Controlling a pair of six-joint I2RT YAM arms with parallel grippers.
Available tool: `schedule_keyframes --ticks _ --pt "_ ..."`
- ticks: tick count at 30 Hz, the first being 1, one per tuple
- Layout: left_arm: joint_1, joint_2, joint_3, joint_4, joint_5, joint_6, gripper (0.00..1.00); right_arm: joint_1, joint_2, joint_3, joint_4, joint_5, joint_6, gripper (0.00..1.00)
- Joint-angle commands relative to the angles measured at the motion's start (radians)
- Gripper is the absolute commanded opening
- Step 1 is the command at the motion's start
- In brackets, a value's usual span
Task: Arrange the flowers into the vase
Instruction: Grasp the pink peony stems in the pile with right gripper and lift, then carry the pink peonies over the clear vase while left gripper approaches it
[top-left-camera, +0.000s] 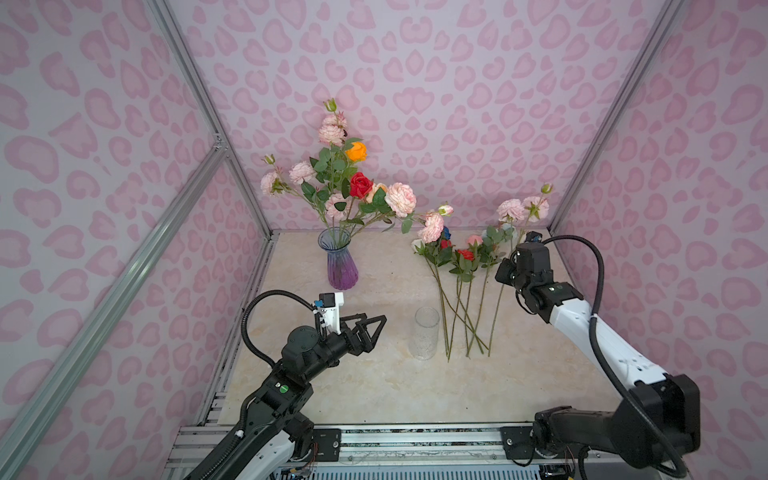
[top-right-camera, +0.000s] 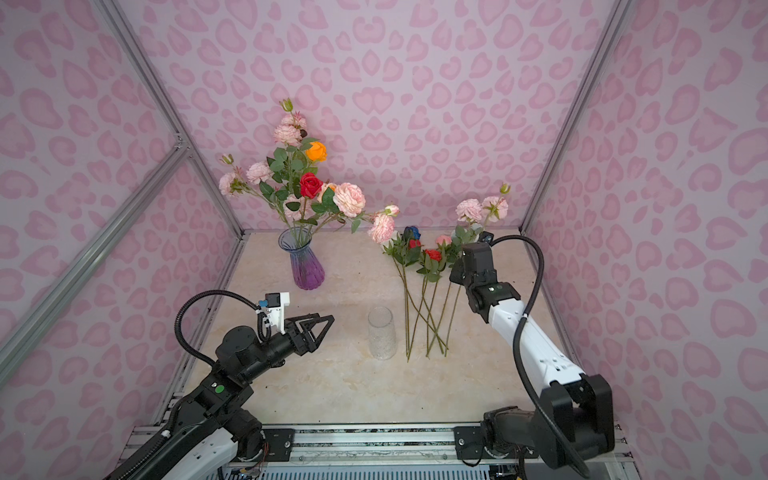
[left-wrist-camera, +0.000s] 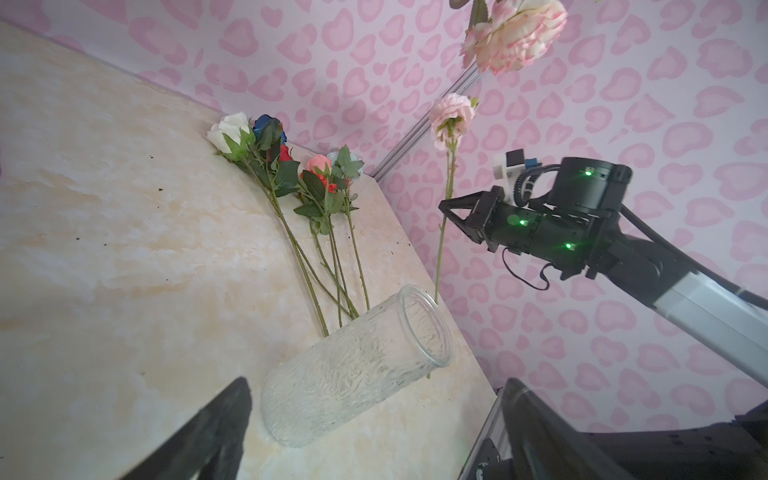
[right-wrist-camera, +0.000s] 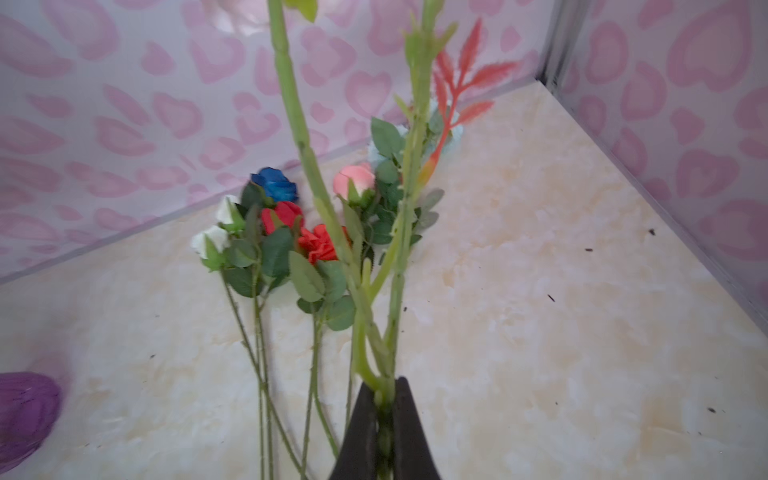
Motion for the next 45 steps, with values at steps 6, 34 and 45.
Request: schedule_keyframes --ticks 6,34,45 --pt "-0.001 -0.068 0.031 -0.04 -0.019 0.03 0.95 0.028 -0.238 -0.11 0.141 -0.077 -0.019 0.0" --pt "-0.002 -0.045 0.148 0.106 -0.074 0.128 0.95 0.654 -0.121 0.147 0.604 -0.081 -0.401 0.0" --pt "-0.003 0.047 0.181 0.138 -0.033 0.145 0.94 0.654 -0.019 0.088 0.68 -0.104 -0.384 0.0"
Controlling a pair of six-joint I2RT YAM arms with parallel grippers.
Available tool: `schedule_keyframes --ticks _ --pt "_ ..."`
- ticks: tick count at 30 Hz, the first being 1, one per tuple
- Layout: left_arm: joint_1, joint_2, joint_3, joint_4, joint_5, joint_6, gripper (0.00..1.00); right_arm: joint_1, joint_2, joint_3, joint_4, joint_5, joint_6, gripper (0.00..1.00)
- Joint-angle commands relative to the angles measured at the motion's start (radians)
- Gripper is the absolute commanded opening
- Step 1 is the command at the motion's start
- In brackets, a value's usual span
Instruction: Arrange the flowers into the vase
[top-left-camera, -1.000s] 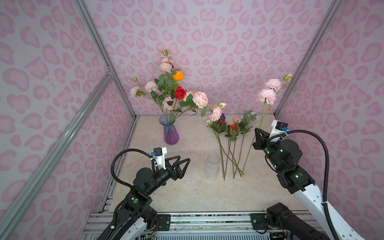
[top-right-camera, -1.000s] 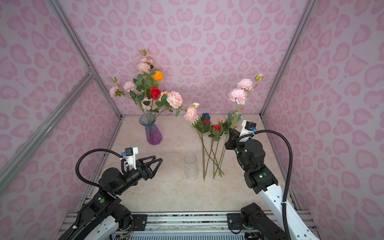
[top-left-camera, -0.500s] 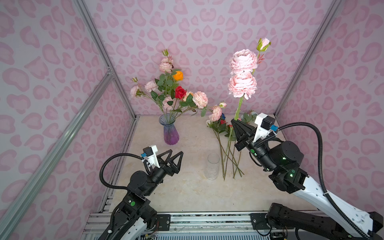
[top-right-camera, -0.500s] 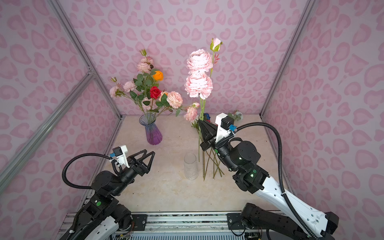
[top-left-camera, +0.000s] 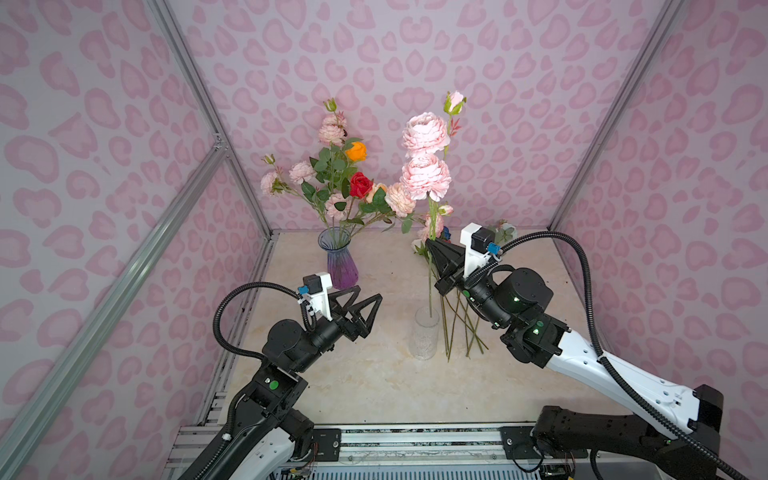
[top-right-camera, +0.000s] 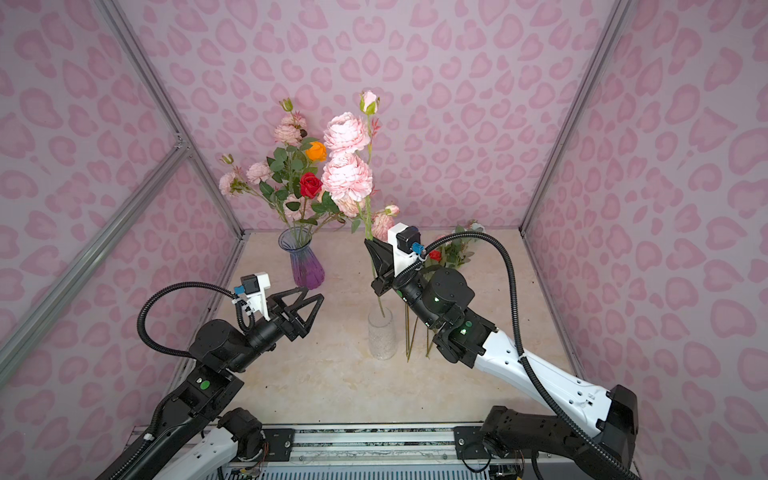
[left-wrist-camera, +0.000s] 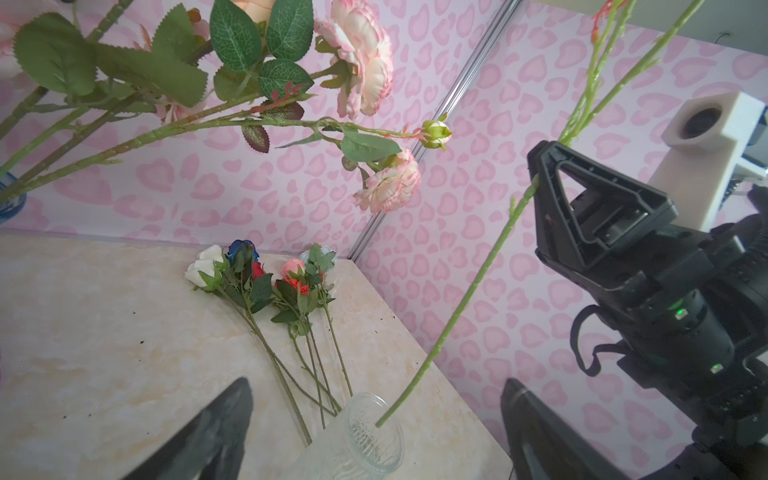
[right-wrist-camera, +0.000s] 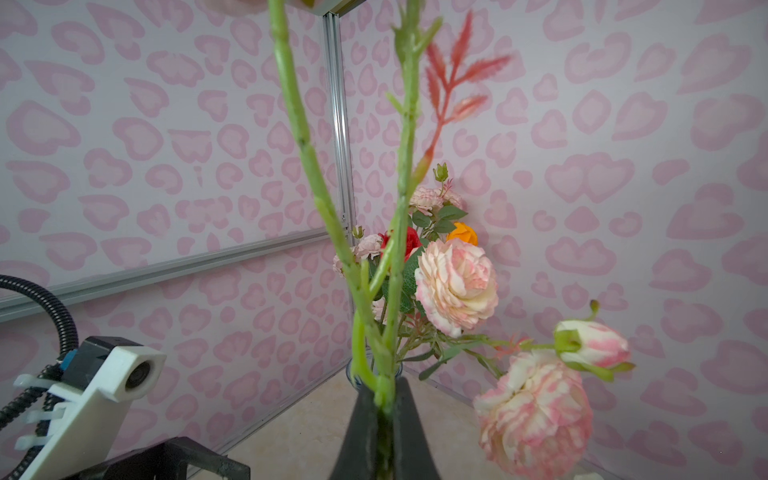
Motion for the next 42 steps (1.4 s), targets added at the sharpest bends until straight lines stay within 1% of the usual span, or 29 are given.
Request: schedule_keyframes --ticks 1,7,14,20,33,37,42 --pt "-0.002 0.013 0.01 0.055 0.016 0.017 0.94 0.002 0.016 -0.034 0.065 -0.006 0.01 0.0" --pt "-0.006 0.067 0.004 0.056 0.009 0.034 0.94 0.002 0.01 -0.157 0.103 -0.003 0.036 0.0" --pt "-0.015 0.165 -0.028 0.082 -0.043 0.047 0.9 0.006 0.009 -0.27 0.139 0.013 0.032 0.0" --pt "-0.027 0.213 -0.03 0.123 -0.062 0.041 0.9 0.006 0.032 -0.283 0.084 0.023 0.035 0.0" --pt "-0.067 0.318 0.02 0.135 -0.097 0.096 0.89 0.006 0.075 -0.358 0.136 0.041 0.04 0.0" --pt "-0.072 0.347 0.034 0.137 -0.098 0.107 0.88 0.006 0.078 -0.369 0.128 0.045 0.042 0.03" --pt "-0.082 0.377 0.049 0.139 -0.094 0.123 0.87 0.007 0.072 -0.381 0.131 0.046 0.047 0.1"
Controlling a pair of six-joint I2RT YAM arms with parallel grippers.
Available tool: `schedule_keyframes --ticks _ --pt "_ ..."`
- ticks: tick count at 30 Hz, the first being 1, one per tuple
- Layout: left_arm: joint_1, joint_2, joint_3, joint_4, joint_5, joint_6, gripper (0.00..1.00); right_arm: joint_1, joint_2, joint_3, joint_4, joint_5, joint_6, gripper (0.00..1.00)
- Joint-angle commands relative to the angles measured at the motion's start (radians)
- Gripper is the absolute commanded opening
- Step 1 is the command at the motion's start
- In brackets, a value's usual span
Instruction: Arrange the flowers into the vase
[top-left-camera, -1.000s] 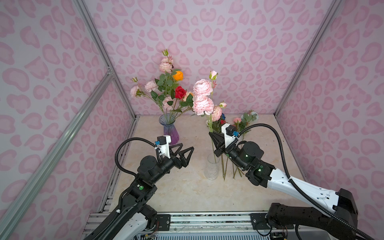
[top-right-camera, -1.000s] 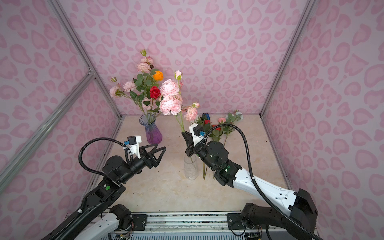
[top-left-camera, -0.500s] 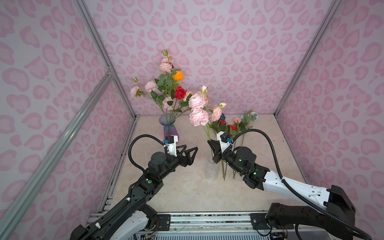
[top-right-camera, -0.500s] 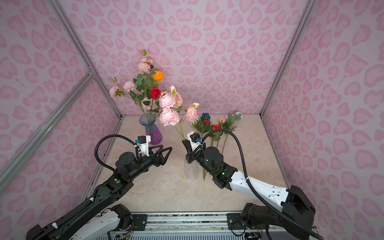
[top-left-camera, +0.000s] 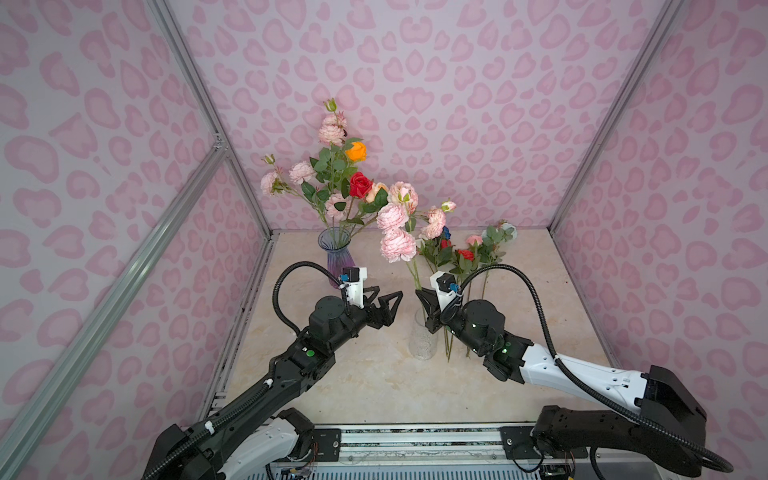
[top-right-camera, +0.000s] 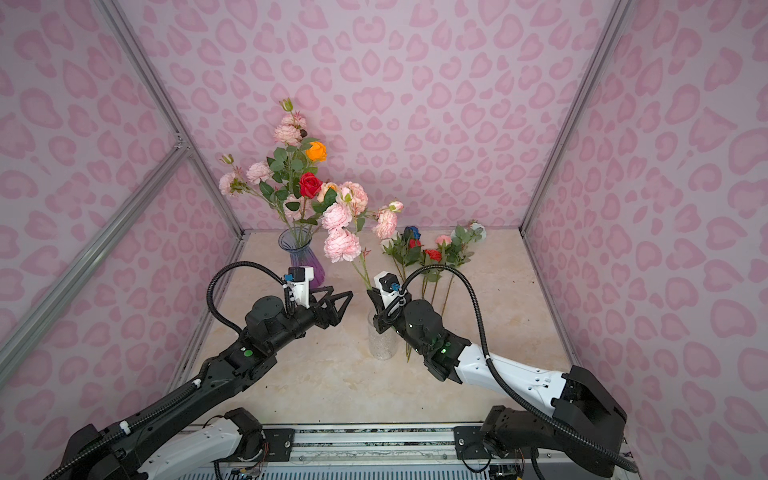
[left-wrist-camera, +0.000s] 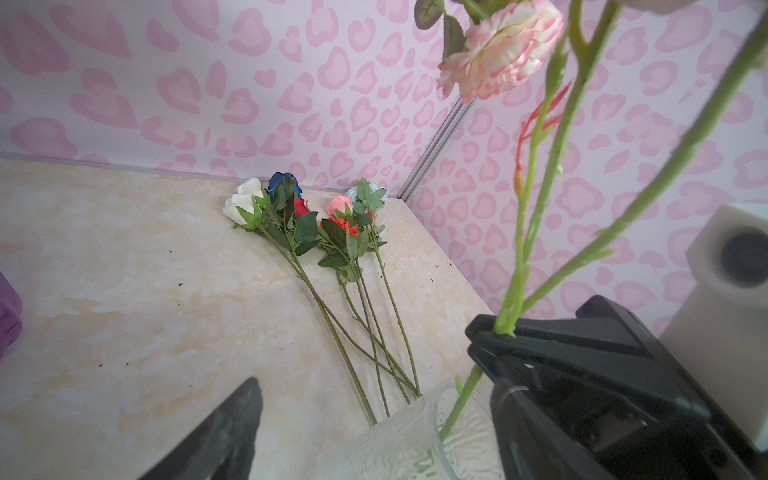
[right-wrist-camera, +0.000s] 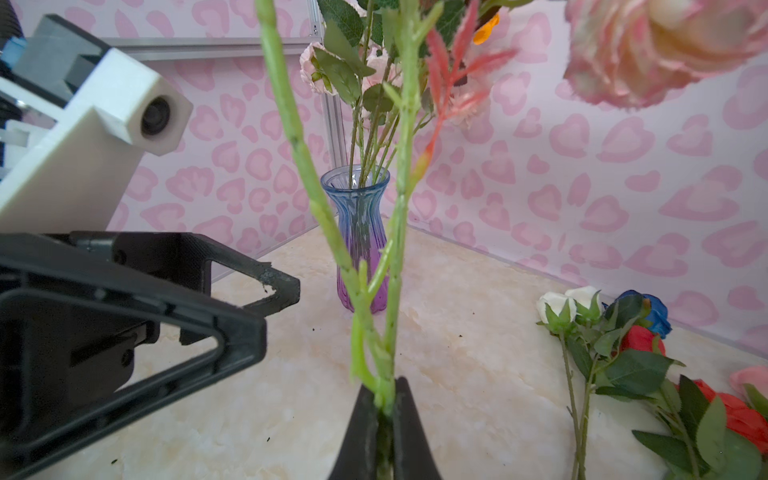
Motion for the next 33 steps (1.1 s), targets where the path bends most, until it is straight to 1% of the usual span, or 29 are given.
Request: schedule_keyframes --ticks 1,8,14,23,29,33 --pt "-0.008 0.013 0.019 0.048 0.001 0.027 0.86 0.0 0.001 -0.007 0.02 0.01 0.005 0.1" --pt "-0.036 0.027 0.032 0.049 -0.014 0.05 0.86 0.0 -0.003 -0.013 0.012 0.004 0.011 0.13" --pt "-0.047 0.044 0.043 0.05 -0.011 0.06 0.86 0.0 -0.015 -0.02 -0.001 0.002 0.016 0.2" --pt "-0.066 0.06 0.065 0.044 -0.005 0.079 0.86 0.002 -0.047 -0.035 -0.013 0.006 0.02 0.22" --pt "-0.075 -0.006 0.043 -0.007 -0.075 0.082 0.85 0.003 -0.116 -0.02 -0.07 -0.001 0.023 0.28" --pt "-0.075 -0.092 0.006 -0.066 -0.133 0.065 0.86 0.003 -0.196 0.005 -0.159 0.015 0.028 0.31"
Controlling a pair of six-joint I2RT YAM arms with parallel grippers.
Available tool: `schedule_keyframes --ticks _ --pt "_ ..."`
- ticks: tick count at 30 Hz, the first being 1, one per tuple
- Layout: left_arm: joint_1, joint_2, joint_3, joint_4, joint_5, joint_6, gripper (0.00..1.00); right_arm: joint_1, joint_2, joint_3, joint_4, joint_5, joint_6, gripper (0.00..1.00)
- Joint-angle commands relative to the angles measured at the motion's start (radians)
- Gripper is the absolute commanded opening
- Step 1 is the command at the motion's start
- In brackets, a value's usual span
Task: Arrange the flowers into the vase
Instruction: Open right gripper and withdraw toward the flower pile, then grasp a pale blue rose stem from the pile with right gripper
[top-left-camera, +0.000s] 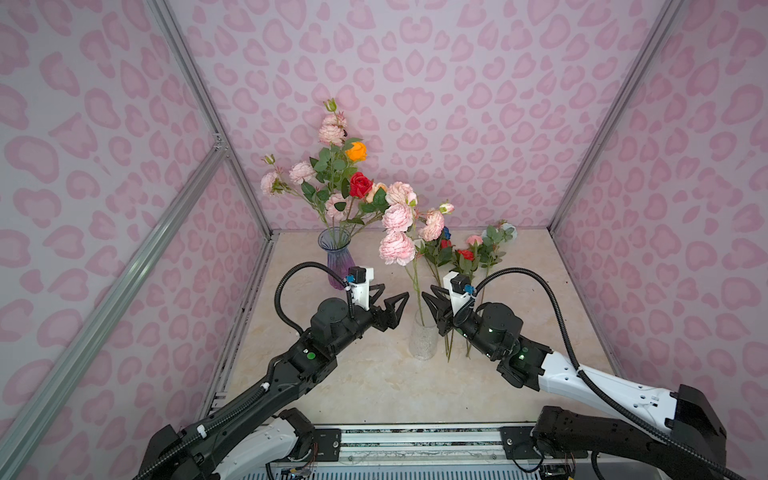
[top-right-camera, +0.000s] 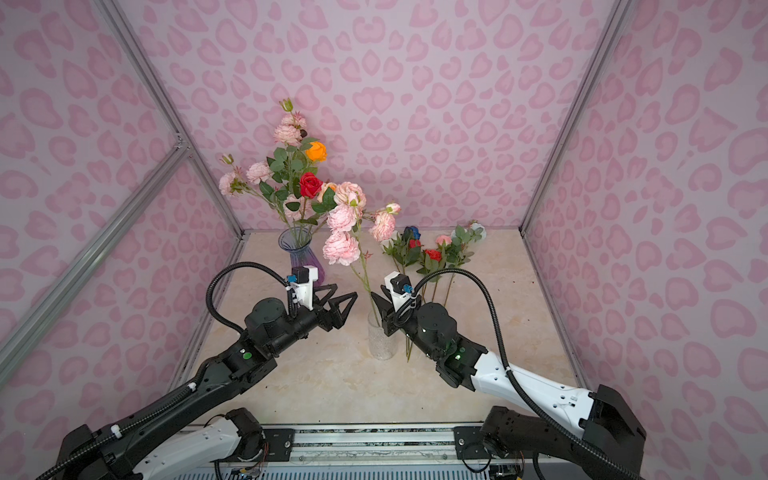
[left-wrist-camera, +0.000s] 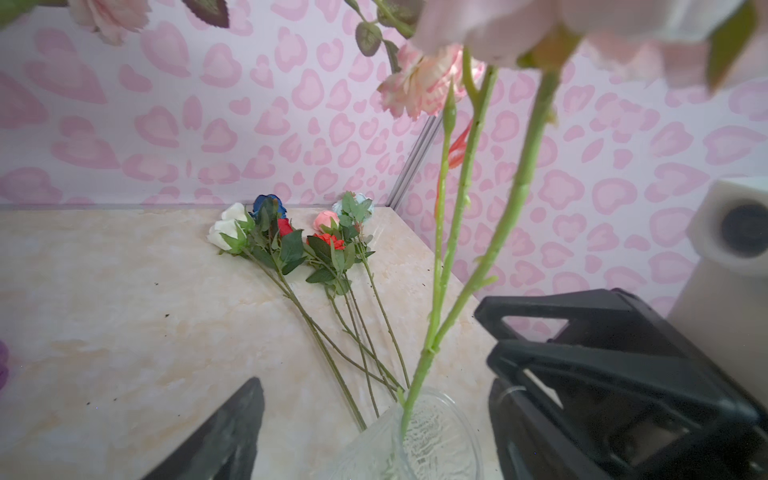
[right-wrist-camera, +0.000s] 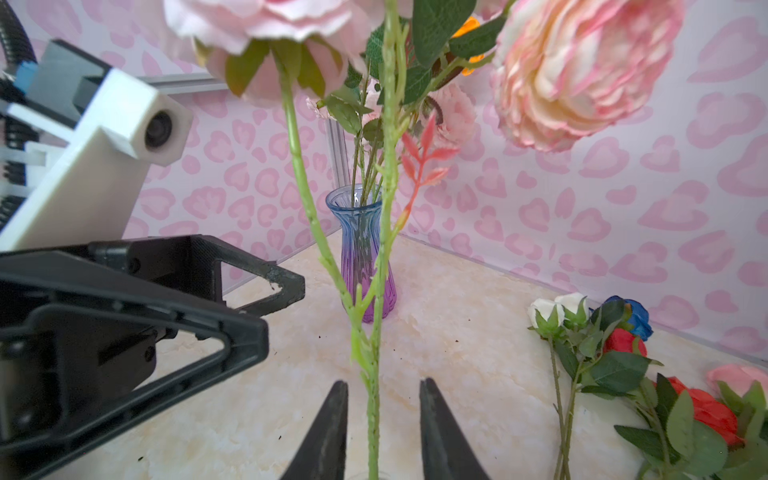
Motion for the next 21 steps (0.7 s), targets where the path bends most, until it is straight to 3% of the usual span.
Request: schedule_keyframes --ticks 1,4,6,10,13,21 --pt "0.0 -0.073 -0.032 -0.042 -0.063 -0.009 0.86 0.002 -0.061 0.018 -0.079 0.035 0.016 0.32" --pt "0.0 -0.179 -0.062 -0.086 -0.083 -0.026 0.86 -0.008 -0.151 0.012 -0.155 0.191 0.056 0.32" --pt "0.0 -0.253 -0.085 -0.134 -0.083 -0.042 0.86 -0.07 -0.189 0.015 -0.236 0.234 0.077 0.33" --pt "0.0 -0.39 -0.176 -0.184 -0.072 -0.135 0.87 -0.406 -0.143 0.078 -0.472 0.029 0.272 0.28" --pt "0.0 -0.453 -0.265 -0.178 -0.062 -0.221 0.87 -0.604 0.022 0.161 -0.59 -0.04 0.391 0.26" --pt "0.0 -0.482 -0.345 -0.172 -0.014 -0.307 0.87 -0.764 0.556 0.37 -0.667 -0.233 0.424 0.36"
